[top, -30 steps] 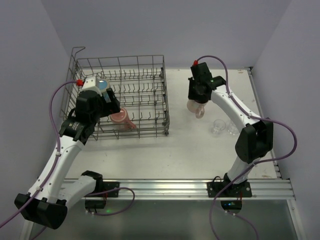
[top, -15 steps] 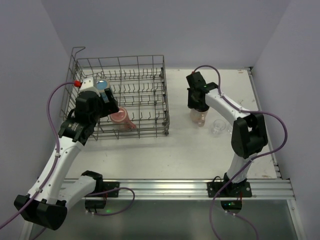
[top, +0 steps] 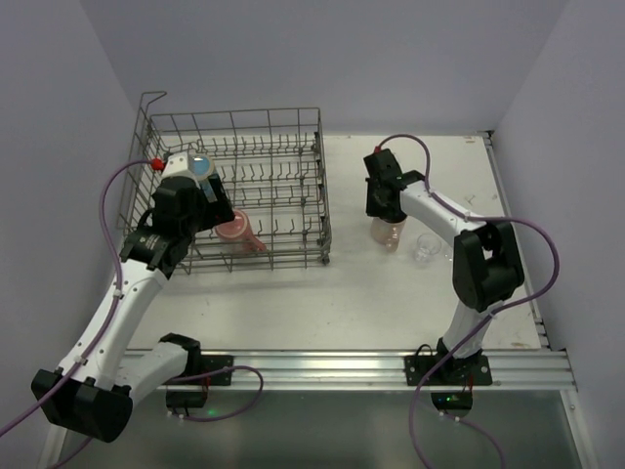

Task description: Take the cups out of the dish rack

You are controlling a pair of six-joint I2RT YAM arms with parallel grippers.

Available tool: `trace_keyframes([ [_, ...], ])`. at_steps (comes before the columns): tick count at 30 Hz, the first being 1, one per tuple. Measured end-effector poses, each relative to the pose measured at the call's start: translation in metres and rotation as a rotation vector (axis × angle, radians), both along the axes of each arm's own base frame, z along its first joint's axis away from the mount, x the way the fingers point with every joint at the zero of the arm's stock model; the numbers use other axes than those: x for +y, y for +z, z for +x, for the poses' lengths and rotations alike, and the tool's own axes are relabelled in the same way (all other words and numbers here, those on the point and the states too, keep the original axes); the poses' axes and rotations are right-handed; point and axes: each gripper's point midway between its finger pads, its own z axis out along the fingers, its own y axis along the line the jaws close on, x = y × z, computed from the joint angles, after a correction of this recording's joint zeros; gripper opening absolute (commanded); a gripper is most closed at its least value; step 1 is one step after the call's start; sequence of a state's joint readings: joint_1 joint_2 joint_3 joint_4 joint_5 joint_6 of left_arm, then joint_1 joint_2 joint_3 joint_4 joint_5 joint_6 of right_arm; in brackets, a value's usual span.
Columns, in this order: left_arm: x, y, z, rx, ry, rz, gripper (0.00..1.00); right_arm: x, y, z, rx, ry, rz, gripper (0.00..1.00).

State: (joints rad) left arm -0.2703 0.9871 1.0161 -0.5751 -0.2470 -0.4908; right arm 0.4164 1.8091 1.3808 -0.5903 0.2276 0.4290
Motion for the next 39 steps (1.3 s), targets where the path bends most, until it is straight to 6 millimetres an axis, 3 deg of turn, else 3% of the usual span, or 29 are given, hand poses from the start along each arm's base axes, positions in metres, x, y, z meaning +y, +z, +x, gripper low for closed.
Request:
trace_keyframes([
  [4,0.0,-0.013,-0.001,0.041,0.006,0.002,1.0,0.0,0.0,0.0,-0.024,0.0,0.006,0.1],
  [11,0.001,-0.031,-0.007,0.105,0.013,0.011,1.0,0.002,-0.01,-0.006,-0.039,-0.005,0.022,0.42],
  [18,0.0,-0.04,-0.005,0.135,0.012,0.019,1.0,0.005,-0.008,-0.016,-0.034,0.008,0.042,0.57],
  [28,-0.006,-0.064,0.001,0.243,0.013,0.013,1.0,0.006,0.037,-0.037,-0.13,0.026,0.094,0.63],
  [39,-0.011,-0.047,0.013,0.329,0.094,-0.033,1.0,-0.011,0.099,-0.07,-0.271,0.015,0.164,0.64],
])
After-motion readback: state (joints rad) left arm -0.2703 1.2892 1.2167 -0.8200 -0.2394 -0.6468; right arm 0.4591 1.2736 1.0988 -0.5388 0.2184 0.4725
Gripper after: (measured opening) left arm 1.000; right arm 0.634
